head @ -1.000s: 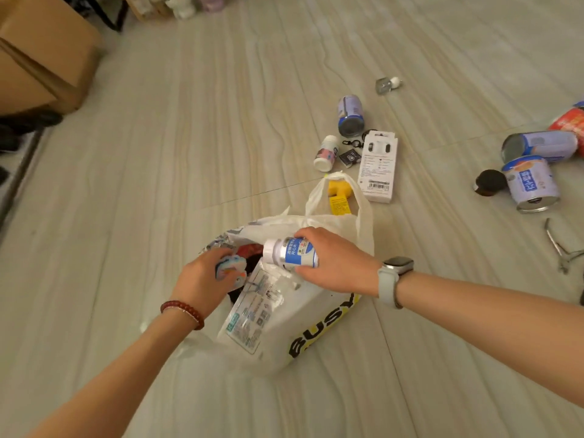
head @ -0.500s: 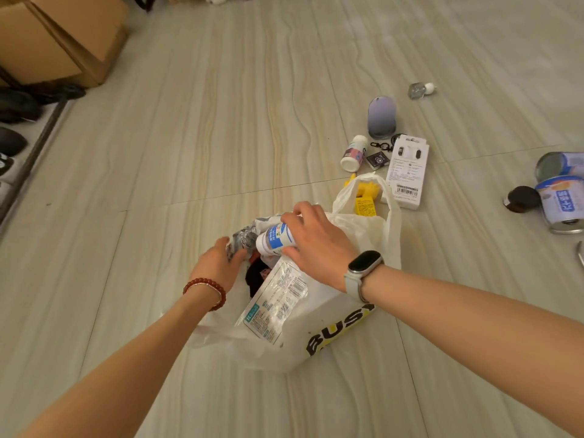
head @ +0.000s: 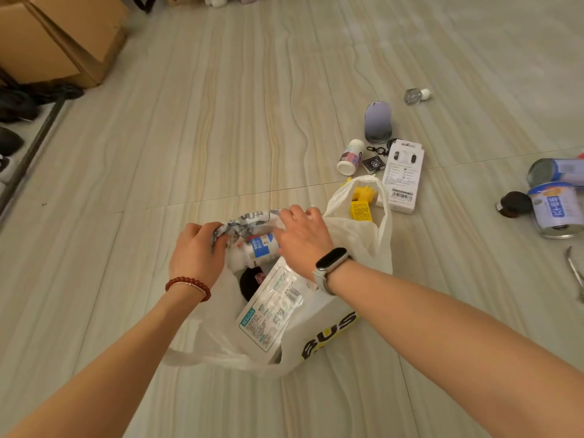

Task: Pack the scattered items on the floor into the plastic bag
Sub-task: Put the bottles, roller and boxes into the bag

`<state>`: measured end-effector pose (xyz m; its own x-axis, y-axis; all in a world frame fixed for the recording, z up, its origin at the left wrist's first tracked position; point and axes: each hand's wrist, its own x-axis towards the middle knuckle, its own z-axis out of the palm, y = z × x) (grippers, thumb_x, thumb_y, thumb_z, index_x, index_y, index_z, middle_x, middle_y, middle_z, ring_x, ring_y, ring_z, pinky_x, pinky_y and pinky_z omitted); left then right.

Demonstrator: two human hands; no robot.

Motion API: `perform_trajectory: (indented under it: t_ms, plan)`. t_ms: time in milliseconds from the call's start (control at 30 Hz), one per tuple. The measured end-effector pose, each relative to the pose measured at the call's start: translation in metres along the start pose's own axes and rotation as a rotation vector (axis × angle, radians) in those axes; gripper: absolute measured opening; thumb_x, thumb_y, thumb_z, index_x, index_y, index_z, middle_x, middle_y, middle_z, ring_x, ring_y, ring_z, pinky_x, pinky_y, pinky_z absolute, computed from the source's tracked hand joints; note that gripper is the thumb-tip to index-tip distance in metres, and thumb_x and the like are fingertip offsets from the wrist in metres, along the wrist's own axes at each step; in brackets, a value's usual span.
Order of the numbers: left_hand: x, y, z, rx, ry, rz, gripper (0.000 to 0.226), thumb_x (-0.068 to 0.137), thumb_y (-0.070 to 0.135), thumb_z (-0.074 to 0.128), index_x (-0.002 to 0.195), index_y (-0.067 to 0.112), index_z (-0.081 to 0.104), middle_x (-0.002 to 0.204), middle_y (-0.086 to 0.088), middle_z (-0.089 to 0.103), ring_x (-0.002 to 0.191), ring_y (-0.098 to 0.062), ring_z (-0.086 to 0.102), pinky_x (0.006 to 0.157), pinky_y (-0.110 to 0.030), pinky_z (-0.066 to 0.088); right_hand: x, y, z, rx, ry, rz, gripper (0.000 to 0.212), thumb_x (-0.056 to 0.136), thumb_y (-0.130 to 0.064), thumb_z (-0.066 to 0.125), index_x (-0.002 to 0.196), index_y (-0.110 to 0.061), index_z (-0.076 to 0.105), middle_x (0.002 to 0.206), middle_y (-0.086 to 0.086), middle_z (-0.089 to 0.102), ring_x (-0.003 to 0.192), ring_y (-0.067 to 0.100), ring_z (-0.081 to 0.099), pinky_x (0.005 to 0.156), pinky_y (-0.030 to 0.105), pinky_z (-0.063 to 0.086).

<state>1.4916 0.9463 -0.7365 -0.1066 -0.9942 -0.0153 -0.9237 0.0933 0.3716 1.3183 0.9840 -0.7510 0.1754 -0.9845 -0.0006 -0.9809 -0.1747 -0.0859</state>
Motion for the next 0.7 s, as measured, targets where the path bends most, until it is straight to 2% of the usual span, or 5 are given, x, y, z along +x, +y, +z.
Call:
perform_trajectory:
  t_ms: [100, 233, 367, 600, 700]
  plan:
    - [0.001, 0.007, -0.002, -0.044, -0.046, -0.008, 0.040, 0.086, 0.033, 0.055, 0.121, 0.016, 0.053, 0.125, -0.012, 0.046, 0.113, -0.031, 0.049, 0.096, -0.047, 0.042, -0.008, 0.008, 0.002, 0.167, -0.018, -0.054, 0.028, 0.091, -0.026, 0.045, 0.113, -0.019, 0.061, 0.126, 0.005, 0.048, 0.117, 0.024, 0.042, 0.095, 0.041, 0.033]
    - [0.010, 0.022, -0.009, 0.031, -0.007, 0.081, 0.044, 0.086, 0.037, 0.050, 0.126, 0.017, 0.049, 0.136, -0.010, 0.043, 0.127, -0.030, 0.036, 0.104, -0.052, 0.027, -0.024, 0.054, -0.006, 0.239, 0.251, 0.080, 0.033, 0.082, -0.022, 0.038, 0.102, -0.013, 0.063, 0.109, 0.008, 0.063, 0.101, 0.027, 0.060, 0.087, 0.043, 0.047]
    - [0.027, 0.071, 0.005, 0.010, -0.044, 0.213, 0.041, 0.090, 0.032, 0.047, 0.127, 0.017, 0.048, 0.137, -0.008, 0.045, 0.127, -0.028, 0.038, 0.106, -0.049, 0.027, -0.032, 0.109, -0.007, 0.295, 0.203, 0.341, 0.052, 0.085, -0.026, 0.027, 0.133, -0.011, 0.040, 0.137, 0.009, 0.046, 0.128, 0.026, 0.040, 0.110, 0.045, 0.030]
    - [0.071, 0.167, 0.084, -0.209, -0.434, 0.271, 0.055, 0.095, 0.044, 0.022, 0.145, 0.023, 0.011, 0.154, -0.002, 0.016, 0.142, -0.023, 0.013, 0.116, -0.045, 0.015, -0.030, 0.180, 0.015, 0.525, 0.107, 0.706, 0.046, 0.096, -0.018, 0.030, 0.141, -0.009, 0.025, 0.148, 0.012, 0.028, 0.134, 0.030, 0.027, 0.108, 0.036, 0.026]
    - [0.070, 0.191, 0.121, -0.167, -0.617, 0.259, 0.053, 0.094, 0.049, 0.014, 0.139, 0.025, 0.029, 0.149, -0.004, 0.030, 0.139, -0.025, 0.020, 0.114, -0.048, 0.016, -0.029, 0.210, 0.033, 0.614, 0.062, 0.921, 0.042, 0.095, -0.022, 0.034, 0.132, -0.002, 0.038, 0.136, 0.021, 0.042, 0.122, 0.037, 0.039, 0.098, 0.039, 0.035]
